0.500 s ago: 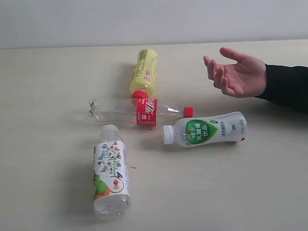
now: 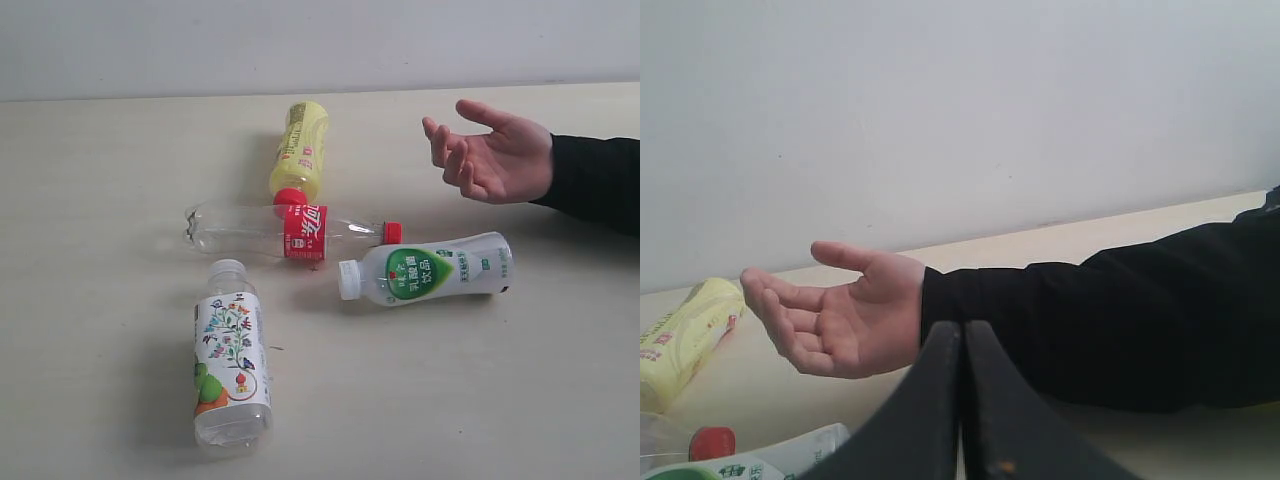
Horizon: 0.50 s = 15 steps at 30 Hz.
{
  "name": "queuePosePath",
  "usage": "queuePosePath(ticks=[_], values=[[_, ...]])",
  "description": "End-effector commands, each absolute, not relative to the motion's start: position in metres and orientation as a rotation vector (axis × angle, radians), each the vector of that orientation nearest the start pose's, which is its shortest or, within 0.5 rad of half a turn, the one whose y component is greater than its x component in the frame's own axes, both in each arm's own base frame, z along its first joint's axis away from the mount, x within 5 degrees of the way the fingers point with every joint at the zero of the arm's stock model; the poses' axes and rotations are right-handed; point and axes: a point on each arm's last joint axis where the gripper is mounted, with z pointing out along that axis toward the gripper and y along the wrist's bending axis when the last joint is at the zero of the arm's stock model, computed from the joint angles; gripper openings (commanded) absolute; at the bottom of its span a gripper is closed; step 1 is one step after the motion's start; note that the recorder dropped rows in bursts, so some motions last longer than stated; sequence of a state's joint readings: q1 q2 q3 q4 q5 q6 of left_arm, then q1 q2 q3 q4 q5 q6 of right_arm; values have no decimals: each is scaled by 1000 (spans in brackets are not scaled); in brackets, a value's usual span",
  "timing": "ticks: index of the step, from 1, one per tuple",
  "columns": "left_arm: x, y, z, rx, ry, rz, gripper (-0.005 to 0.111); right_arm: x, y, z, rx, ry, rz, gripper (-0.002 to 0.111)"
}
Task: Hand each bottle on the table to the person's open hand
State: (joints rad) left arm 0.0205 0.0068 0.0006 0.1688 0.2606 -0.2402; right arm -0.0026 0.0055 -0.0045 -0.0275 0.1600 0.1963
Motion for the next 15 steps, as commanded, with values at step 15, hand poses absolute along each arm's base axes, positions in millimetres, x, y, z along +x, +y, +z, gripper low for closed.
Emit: queuePosePath(ticks=[15], values=[[55, 5, 190, -110, 1733, -5, 0, 56, -1, 203, 123, 1591, 103, 0]])
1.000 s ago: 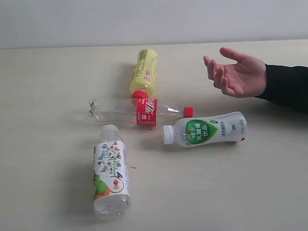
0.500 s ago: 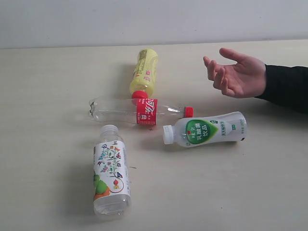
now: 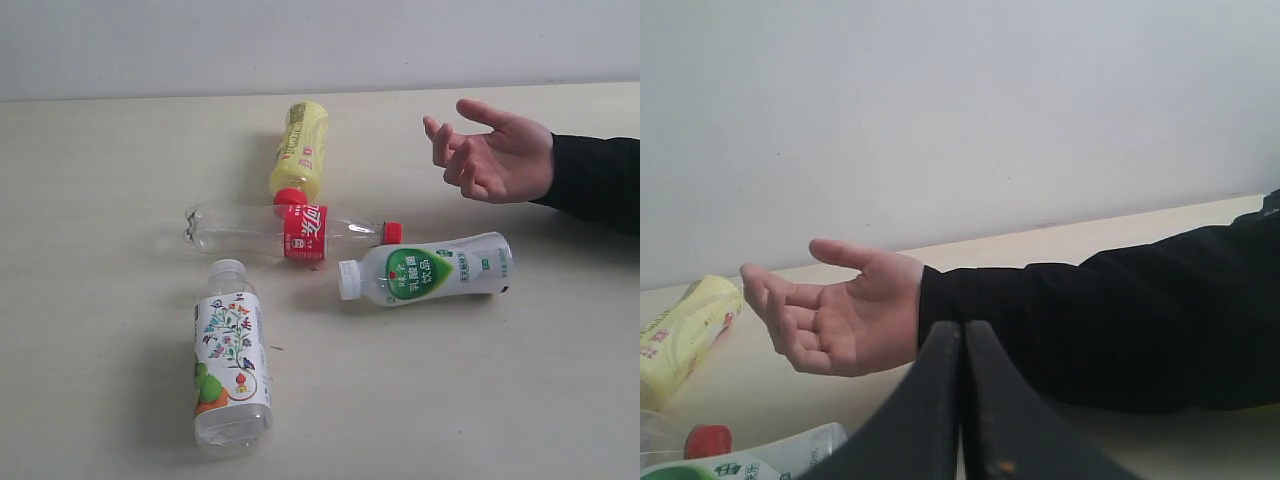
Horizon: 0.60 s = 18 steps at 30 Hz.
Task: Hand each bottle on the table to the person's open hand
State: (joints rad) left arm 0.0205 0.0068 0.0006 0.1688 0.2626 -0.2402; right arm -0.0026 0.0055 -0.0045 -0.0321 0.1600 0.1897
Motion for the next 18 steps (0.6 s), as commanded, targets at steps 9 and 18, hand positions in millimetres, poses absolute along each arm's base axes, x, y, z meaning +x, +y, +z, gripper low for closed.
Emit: queuePosePath(ticks=[9, 18], values=[[55, 5, 190, -110, 1733, -5, 0, 56, 0, 213, 274, 1465, 289, 0], [55, 5, 190, -110, 1733, -5, 0, 56, 0, 203, 185, 1584, 184, 0]])
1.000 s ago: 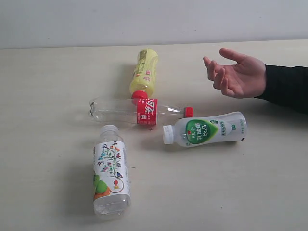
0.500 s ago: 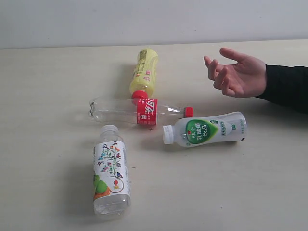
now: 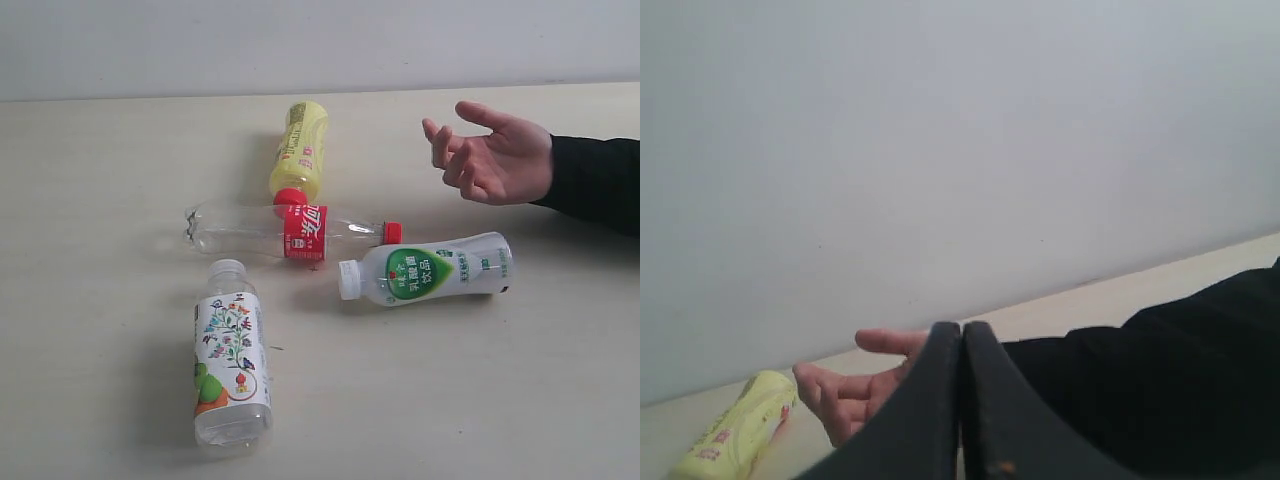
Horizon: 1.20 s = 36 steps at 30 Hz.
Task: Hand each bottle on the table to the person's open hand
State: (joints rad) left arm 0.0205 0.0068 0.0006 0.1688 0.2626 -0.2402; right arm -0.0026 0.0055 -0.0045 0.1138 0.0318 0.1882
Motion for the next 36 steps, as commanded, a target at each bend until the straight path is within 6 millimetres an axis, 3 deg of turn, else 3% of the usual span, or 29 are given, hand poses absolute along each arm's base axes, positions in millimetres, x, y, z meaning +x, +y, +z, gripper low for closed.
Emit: queuePosePath(ticks=[1, 12, 16, 28, 36], values=[[55, 5, 190, -110, 1733, -5, 0, 56, 0, 202, 169, 1605, 167, 0], [55, 5, 190, -110, 1733, -5, 0, 56, 0, 204, 187, 1574, 187, 0], [55, 5, 190, -110, 1733, -5, 0, 56, -1, 216, 303, 1425, 323, 0], [55, 5, 190, -110, 1733, -5, 0, 63, 5, 230, 189, 1439, 339, 0], [55, 5, 190, -110, 1733, -5, 0, 92, 26, 254, 14, 1595, 450, 0]])
